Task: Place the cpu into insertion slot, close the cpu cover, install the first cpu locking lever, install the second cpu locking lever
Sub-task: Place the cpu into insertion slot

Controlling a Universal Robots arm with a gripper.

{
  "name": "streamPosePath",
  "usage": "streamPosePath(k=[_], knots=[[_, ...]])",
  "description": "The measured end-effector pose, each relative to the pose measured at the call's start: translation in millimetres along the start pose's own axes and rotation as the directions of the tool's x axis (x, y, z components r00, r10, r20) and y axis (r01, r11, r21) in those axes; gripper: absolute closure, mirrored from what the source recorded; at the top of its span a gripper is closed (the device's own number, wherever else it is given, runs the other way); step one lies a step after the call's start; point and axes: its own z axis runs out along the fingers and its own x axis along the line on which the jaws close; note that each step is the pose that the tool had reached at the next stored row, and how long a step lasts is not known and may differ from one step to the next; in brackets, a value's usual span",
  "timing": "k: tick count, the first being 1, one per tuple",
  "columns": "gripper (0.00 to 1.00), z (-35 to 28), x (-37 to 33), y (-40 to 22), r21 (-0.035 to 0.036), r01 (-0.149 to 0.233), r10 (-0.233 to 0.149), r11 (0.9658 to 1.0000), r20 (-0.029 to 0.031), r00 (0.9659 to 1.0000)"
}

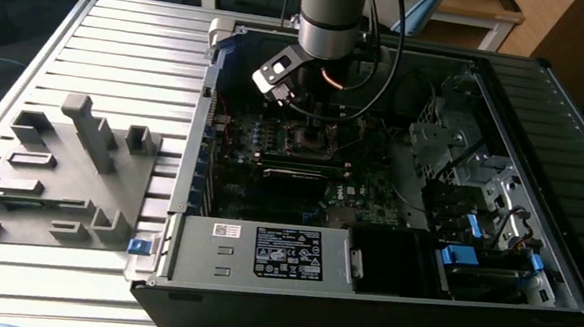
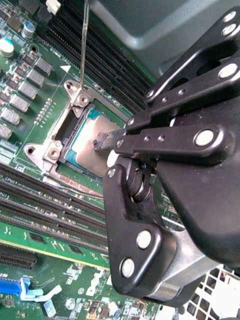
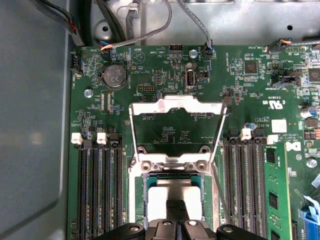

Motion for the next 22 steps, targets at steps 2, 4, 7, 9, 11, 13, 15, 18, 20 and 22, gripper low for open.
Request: streamPosePath(k=[2, 4, 7, 9, 11, 13, 15, 18, 20, 22], knots=[[0.89, 0.1, 0.3, -0.3, -0.0001, 0.0, 0.0, 1.0, -0.0001, 1.0], [0.89, 0.2, 0.3, -0.3, 0.0001, 0.0, 0.0, 1.0, 0.0002, 1.0], [0.89, 1.8, 0.4, -0.4, 0.0001, 0.0, 0.0, 1.0, 0.0001, 1.0], [0.89, 2.1, 0.4, -0.5, 0.0002, 0.0, 0.0, 1.0, 0.0003, 1.0], [0.89, 2.2, 0.4, -0.5, 0.0002, 0.0, 0.0, 1.0, 0.0003, 1.0], [0.89, 2.4, 0.4, -0.5, 0.0002, 0.0, 0.0, 1.0, 0.0002, 1.0], [0.89, 3.0, 0.4, -0.6, 0.0002, 0.0, 0.0, 1.0, 0.0003, 1.0], [0.89, 3.2, 0.4, -0.6, 0.0003, 0.0, 0.0, 1.0, 0.0005, 1.0], [0.89, 3.4, 0.4, -0.6, 0.0001, 0.0, 0.0, 1.0, 0.0002, 1.0], [0.89, 3.4, 0.4, -0.6, 0.0001, 0.0, 0.0, 1.0, 0.0002, 1.0]])
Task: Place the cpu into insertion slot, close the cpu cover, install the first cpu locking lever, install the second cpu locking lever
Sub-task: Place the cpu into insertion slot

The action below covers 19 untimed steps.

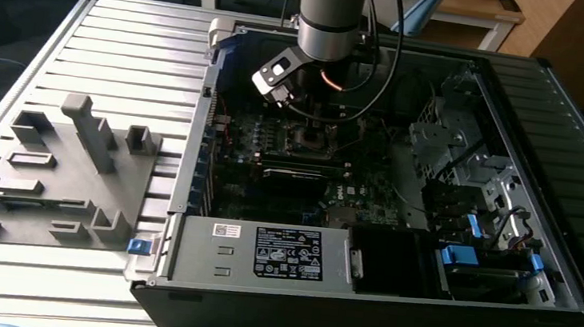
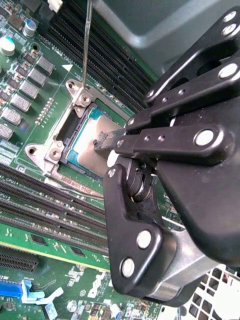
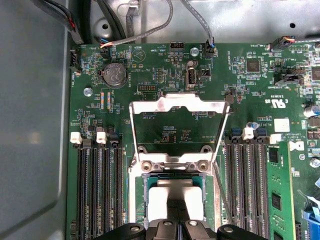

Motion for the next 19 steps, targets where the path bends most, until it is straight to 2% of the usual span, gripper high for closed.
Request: streamPosePath(k=[10, 19], knots=[[0.89, -0.1, 0.2, 0.1, -0.0007, 0.0, 0.0, 1.0, -0.0011, 1.0], [0.89, -12.7, -0.3, 0.9, 0.0, 0.0, 0.0, 1.0, -0.0001, 1.0]])
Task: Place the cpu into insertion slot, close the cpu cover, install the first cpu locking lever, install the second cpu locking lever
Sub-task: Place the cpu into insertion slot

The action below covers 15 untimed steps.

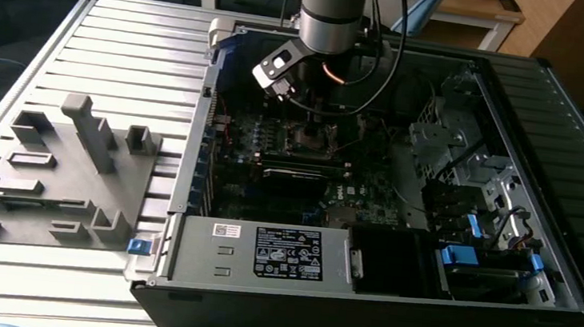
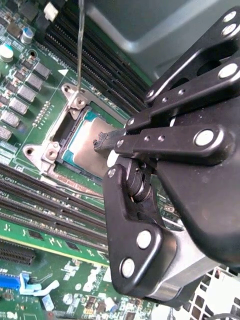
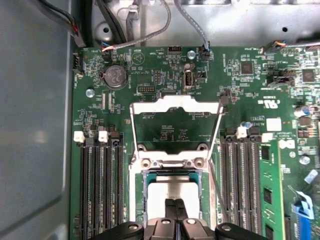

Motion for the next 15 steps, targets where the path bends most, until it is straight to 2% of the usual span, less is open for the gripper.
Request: streamPosePath(k=[8, 13, 15], knots=[[0.89, -15.2, -0.3, 1.1, 0.0, 0.0, 0.0, 1.0, 0.0001, 1.0], [0.89, -15.3, -0.3, 1.1, 0.0003, 0.0, 0.0, 1.0, -0.0004, 1.0], [0.89, -15.4, -0.4, 1.3, 0.0056, 0.0, 0.0, 1.0, 0.0, 1.0]])
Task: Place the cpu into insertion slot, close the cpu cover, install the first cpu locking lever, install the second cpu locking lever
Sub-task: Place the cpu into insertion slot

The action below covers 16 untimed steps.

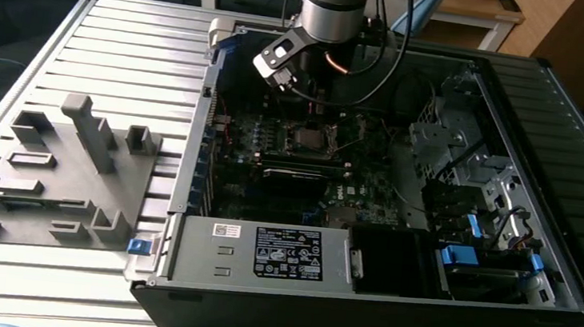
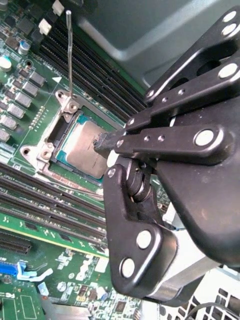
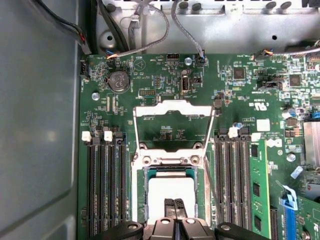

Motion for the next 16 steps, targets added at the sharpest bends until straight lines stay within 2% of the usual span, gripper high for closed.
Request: streamPosePath(k=[5, 9, 16], knots=[[0.89, -0.1, 0.0, 0.0, 0.0013, 0.0, 0.0, 1.0, -0.0003, 1.0], [0.89, -3.2, 0.0, 0.2, 0.0012, 0.0, 0.0, 1.0, -0.0018, 1.0], [0.89, -3.2, 0.0, 1.6, 0.0013, 0.0, 0.0, 1.0, -0.0017, 1.0]])
